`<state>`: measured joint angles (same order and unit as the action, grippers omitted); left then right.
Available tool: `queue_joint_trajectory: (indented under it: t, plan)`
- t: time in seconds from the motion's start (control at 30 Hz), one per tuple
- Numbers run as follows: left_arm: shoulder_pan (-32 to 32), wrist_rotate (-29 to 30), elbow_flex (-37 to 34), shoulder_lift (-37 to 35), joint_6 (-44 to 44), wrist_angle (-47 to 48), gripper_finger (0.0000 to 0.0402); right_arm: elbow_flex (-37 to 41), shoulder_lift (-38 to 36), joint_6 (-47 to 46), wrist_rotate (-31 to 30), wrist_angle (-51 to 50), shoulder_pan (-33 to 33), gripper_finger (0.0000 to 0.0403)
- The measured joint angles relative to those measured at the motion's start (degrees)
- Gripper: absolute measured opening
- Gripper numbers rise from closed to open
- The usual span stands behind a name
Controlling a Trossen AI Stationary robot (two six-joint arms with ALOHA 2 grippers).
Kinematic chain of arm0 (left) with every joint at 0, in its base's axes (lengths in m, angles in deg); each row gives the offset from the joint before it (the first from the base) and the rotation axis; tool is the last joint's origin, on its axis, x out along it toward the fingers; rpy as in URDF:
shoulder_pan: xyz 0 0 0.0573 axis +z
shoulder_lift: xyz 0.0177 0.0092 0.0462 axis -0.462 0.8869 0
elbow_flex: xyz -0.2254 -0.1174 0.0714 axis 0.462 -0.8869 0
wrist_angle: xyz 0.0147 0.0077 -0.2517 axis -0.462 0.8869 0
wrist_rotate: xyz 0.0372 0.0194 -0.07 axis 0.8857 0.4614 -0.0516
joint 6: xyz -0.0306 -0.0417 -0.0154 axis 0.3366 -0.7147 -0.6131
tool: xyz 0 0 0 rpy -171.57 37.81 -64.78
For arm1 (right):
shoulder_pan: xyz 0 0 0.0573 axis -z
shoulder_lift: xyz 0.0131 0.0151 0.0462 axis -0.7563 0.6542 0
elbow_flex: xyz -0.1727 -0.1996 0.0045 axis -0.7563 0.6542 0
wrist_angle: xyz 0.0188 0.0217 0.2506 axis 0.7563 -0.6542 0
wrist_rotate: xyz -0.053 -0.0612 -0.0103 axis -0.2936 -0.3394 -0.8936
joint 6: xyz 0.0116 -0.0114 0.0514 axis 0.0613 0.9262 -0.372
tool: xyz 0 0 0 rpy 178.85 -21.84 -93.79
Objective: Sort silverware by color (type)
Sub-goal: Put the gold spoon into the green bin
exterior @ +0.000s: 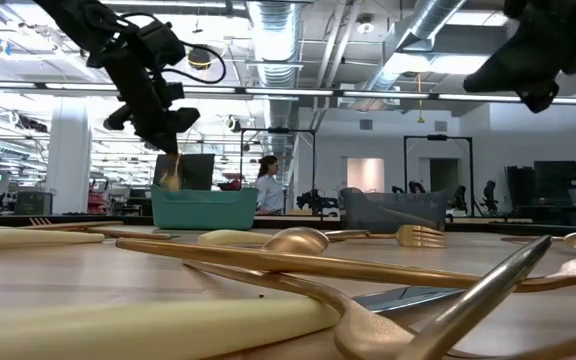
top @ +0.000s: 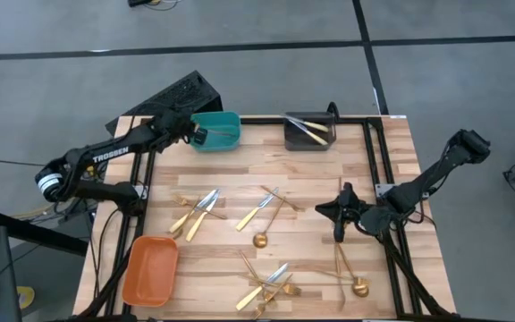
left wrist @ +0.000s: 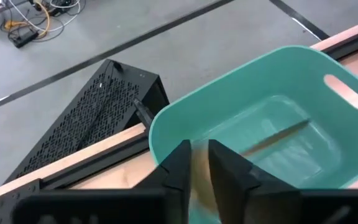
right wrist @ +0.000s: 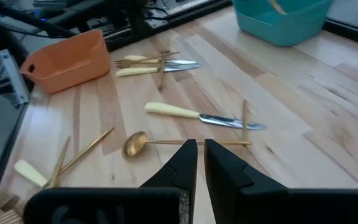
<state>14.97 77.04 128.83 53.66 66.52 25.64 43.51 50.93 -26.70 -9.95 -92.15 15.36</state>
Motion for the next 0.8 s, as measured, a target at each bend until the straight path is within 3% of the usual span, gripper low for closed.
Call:
queue_joint_trajectory:
  t: [0.23, 0.33, 0.43, 0.57, 0.8]
  plan:
    - [-0.23, 1.09, 3.02, 0.07, 0.1, 1.72, 0.0133, 0.0, 0.24, -15.56, 4.88, -16.57, 2.86, 0.0057]
    - [-3.01, -3.3, 4.22, 0.02, 0.43, -0.31, 0.0152, 0.0, 0.22, -23.53, 6.44, -23.63, 2.62, 0.0057]
    - [-9.02, -7.77, 3.39, 0.0, 0.97, -6.41, 0.0156, 0.0, 0.3, -31.18, 9.08, -30.18, 1.99, 0.0057]
    - [-19.93, -7.65, 0.17, 0.11, 0.96, -16.35, 0.0149, 0.0, 2.26, -37.17, 9.63, -35.87, 1.14, 0.0057]
    - [-36.89, -0.63, -4.71, 0.13, -1.92, -28.34, 0.0138, 0.0, 6.87, -35.48, 12.5, -36.26, 1.49, 0.0069]
